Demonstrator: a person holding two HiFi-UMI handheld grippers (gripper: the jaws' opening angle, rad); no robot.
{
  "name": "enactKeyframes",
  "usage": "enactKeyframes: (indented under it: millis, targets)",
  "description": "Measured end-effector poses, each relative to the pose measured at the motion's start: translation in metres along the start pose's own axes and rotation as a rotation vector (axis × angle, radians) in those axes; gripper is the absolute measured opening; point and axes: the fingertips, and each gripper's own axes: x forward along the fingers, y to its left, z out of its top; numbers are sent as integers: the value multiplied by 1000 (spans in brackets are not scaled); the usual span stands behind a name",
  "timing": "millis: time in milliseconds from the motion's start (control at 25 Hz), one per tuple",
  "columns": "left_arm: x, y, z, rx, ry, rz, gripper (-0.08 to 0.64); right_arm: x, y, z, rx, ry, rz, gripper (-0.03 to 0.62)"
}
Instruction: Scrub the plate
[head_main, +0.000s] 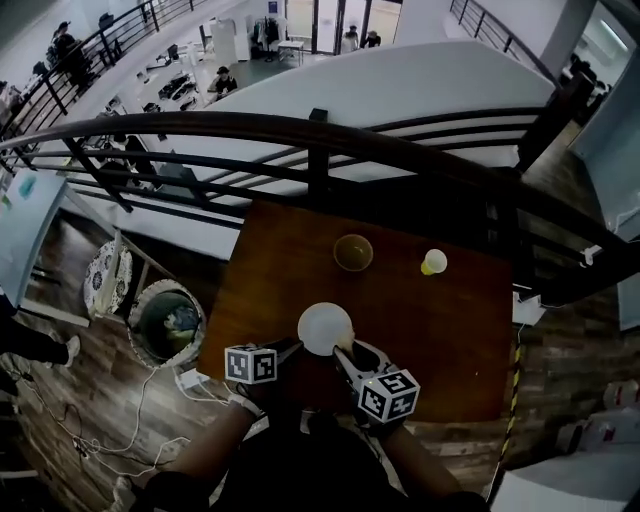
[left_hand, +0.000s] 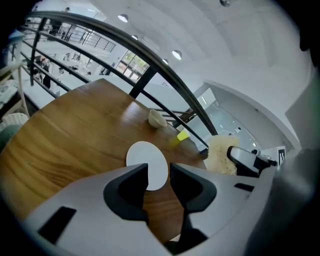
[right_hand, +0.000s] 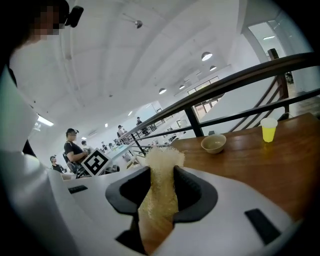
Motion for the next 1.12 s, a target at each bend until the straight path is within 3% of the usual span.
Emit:
enactKeyframes:
  millis: [280,520,680,1120]
  targets:
    - [18,29,6,-14,81,-19,138,47,-15,-17,37,71,-56,149]
    - [51,57,41,-9,107,-9,138,111,-36,-1,21,86,-50,149]
    - [59,69,36,-77,134,5,138,133,-37,-16,52,129,-56,149]
    - [77,84,15,-92,224,65,138,174,-50,-38,139,193,-64,149]
